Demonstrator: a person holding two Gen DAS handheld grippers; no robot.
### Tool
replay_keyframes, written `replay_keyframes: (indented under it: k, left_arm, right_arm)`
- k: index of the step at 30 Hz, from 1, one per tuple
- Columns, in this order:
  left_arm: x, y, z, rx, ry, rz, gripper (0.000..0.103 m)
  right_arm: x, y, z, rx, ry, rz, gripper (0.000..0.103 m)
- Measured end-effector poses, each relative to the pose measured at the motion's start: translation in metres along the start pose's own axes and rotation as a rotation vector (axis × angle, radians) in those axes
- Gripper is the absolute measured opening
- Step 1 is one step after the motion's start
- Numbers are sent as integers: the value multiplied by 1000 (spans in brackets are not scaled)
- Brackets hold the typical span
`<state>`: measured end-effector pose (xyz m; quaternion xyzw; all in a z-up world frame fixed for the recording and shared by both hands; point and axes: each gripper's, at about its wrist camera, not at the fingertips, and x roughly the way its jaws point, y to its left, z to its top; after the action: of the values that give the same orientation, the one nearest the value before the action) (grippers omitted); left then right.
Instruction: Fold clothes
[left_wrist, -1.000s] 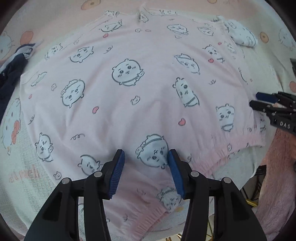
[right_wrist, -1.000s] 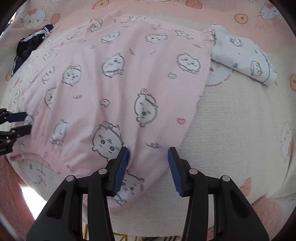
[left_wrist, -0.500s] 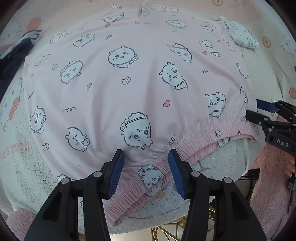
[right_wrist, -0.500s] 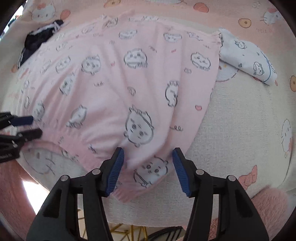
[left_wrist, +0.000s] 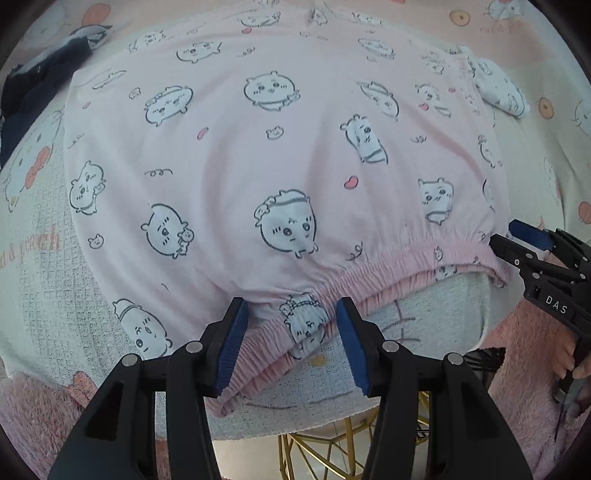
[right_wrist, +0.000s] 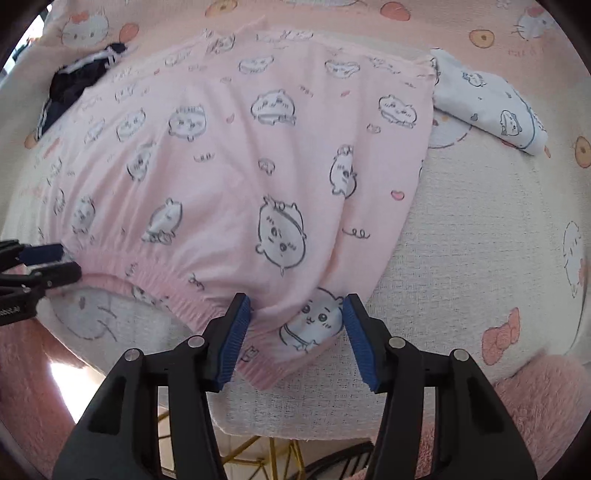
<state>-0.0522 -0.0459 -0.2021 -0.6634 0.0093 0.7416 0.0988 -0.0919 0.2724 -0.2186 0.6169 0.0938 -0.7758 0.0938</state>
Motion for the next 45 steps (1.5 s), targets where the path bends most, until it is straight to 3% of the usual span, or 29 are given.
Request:
replay_keyframes:
  k: [4,7,9,12,15,19,23,26,28,30,34,36,39,42,45]
  left_arm:
    - [-11,-1,-10,34,-4,-4,52]
    - [-23,7,-4,-29,-65,-14,52]
    - [-20,10,3,-57,-85,22,52]
    - [-4,12,4,-101,-43,50,52]
    - [-5,5,-9,-74,-50,83,55]
    - [-10,8,-31,-41,-16,34,59]
    - [-31,17,-33,-83,-84,-38,59]
    - [-36,22,-22,-105,-134,-5,59]
    - [-25,25,-17,-113,-116,20,59]
    - [-11,27,-15,-115,-82,43,59]
    - [-9,10,-33,-10,-76,123,60]
    - [-10,13,-43,-23,-70,109,61]
    - [-28,47,-76,-68,-62,46,63]
    - [-41,57,-89,-59,-78,16,63]
    - [-57,75,-99,-120,-136,-33,63]
  right_arm:
    - [-11,-11,-2,32,2,26,53]
    - [-22,-19,4,89,-40,83,53]
    - [-25,-15,9,105,-56,97,53]
    - [-13,0,28,70,-41,77,53]
    - [-6,9,3,25,-18,30,53]
    - [-9,2,-5,50,17,40,53]
    - [-22,-7,-3,104,-7,81,53]
    - [-29,3,11,94,-57,69,53]
    - [-23,2,24,74,-60,55,53]
    - [-13,-10,12,28,-28,24,53]
    - [-5,-4,1,-7,-16,10,54]
    - [-5,-12,-5,12,-1,30,54]
    - [-9,-23,-13,37,9,67,56]
    - [-18,-34,-20,78,2,122,55]
    - [-29,-45,-25,139,-44,166,55]
